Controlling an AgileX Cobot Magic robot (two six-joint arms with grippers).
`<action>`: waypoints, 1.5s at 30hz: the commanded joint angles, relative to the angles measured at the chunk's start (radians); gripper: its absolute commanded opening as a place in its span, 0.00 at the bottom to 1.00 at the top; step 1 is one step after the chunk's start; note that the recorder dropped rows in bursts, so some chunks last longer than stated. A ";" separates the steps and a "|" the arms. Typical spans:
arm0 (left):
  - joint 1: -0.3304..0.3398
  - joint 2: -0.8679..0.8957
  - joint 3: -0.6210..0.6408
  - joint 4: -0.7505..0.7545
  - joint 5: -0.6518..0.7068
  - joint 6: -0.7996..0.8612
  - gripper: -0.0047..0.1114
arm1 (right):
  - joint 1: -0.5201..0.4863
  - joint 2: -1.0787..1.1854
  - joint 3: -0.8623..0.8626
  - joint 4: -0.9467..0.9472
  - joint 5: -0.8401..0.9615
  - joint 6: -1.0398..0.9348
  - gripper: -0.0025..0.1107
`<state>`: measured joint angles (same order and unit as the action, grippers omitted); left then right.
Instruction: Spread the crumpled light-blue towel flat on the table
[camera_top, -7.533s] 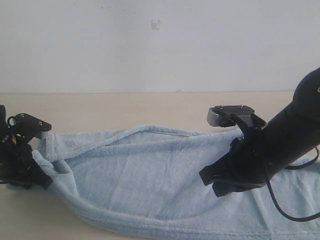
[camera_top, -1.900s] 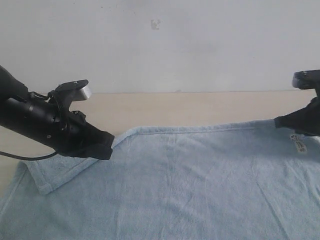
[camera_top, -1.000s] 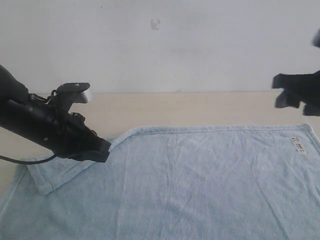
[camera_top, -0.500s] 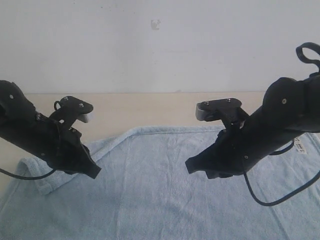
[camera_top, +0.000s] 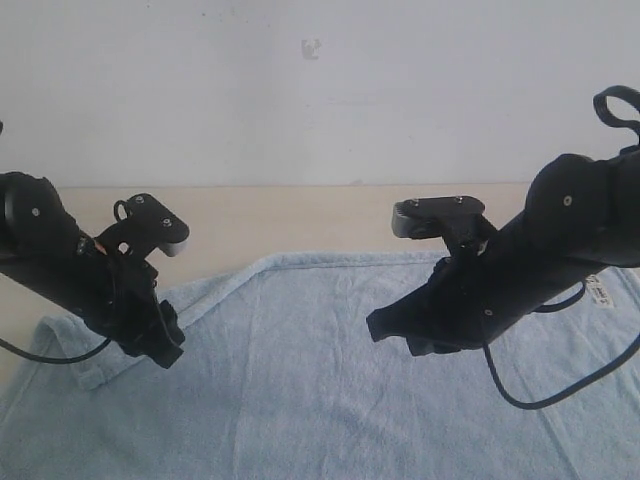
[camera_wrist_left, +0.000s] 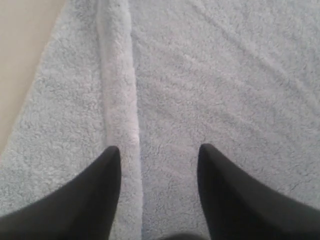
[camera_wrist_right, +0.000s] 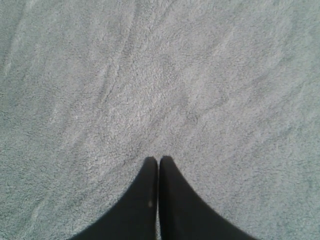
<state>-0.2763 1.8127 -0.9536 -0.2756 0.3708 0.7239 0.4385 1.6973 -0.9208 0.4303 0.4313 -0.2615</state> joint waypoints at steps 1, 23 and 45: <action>0.016 0.031 -0.005 0.060 -0.017 -0.039 0.44 | 0.002 -0.002 0.000 0.005 -0.002 -0.002 0.02; 0.056 0.041 -0.014 0.065 -0.085 -0.073 0.07 | 0.002 -0.002 0.000 0.005 -0.005 -0.017 0.02; 0.056 -0.057 -0.015 0.426 0.259 -0.642 0.46 | 0.002 -0.002 0.000 0.005 -0.005 -0.015 0.02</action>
<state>-0.2226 1.7571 -0.9727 0.0972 0.5677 0.2337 0.4385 1.6973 -0.9208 0.4303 0.4295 -0.2727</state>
